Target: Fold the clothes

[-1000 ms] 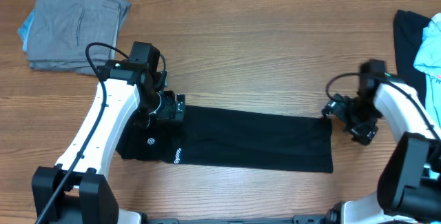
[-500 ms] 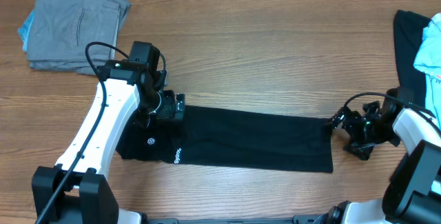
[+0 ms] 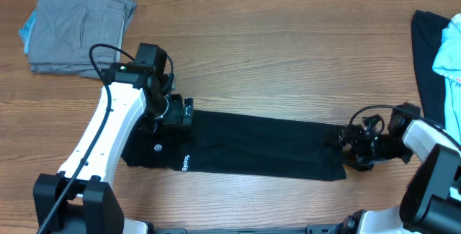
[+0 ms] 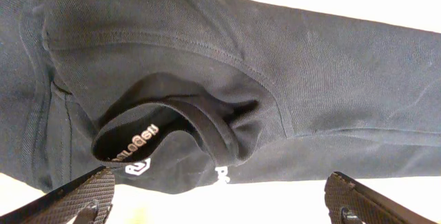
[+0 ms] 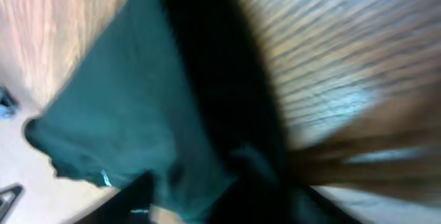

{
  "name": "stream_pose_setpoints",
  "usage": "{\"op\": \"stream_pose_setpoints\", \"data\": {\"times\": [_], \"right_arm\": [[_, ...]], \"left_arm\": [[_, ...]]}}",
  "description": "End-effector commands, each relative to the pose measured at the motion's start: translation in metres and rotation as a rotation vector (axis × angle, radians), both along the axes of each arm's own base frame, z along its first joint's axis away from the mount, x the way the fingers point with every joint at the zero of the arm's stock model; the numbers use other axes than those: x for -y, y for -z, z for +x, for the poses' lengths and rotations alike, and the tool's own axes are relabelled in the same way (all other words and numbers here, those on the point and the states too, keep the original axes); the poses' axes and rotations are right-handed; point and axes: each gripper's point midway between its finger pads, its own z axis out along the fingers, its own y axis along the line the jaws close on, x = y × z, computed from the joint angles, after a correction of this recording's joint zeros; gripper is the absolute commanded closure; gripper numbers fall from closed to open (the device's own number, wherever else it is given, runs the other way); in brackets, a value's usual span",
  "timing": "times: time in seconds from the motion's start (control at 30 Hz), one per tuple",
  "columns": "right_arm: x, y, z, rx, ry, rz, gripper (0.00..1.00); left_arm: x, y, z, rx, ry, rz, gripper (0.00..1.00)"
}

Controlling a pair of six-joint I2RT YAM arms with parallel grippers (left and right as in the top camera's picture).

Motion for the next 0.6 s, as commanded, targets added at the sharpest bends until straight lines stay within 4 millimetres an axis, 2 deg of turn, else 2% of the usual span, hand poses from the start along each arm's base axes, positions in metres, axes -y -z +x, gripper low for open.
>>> {"op": "stream_pose_setpoints", "data": {"times": [0.0, 0.1, 0.3, 0.37, 0.47, 0.57], "right_arm": [[-0.001, 0.012, -0.011, -0.057, 0.006, -0.01, 0.7], [0.0, 0.011, -0.007, -0.073, 0.042, -0.011, 0.96], [0.009, -0.003, 0.012, -0.046, 0.091, -0.032, 0.96], [0.019, -0.017, 0.025, -0.03, 0.125, -0.071, 0.96], [0.041, -0.032, 0.032, -0.039, 0.175, -0.191, 0.96], [0.052, -0.059, 0.039, 0.006, 0.191, -0.259, 0.96]], "left_arm": [[-0.001, 0.0, 0.002, 0.003, -0.002, 0.006, 0.0], [-0.001, 0.0, 0.002, 0.002, -0.002, 0.006, 0.0], [-0.001, 0.0, 0.002, 0.002, -0.002, 0.007, 0.0], [-0.001, 0.0, 0.001, 0.001, -0.002, 0.007, 0.0], [-0.001, 0.0, 0.0, -0.004, -0.002, 0.007, 0.0], [-0.001, 0.0, 0.0, -0.006, -0.002, 0.008, 0.0]]}}
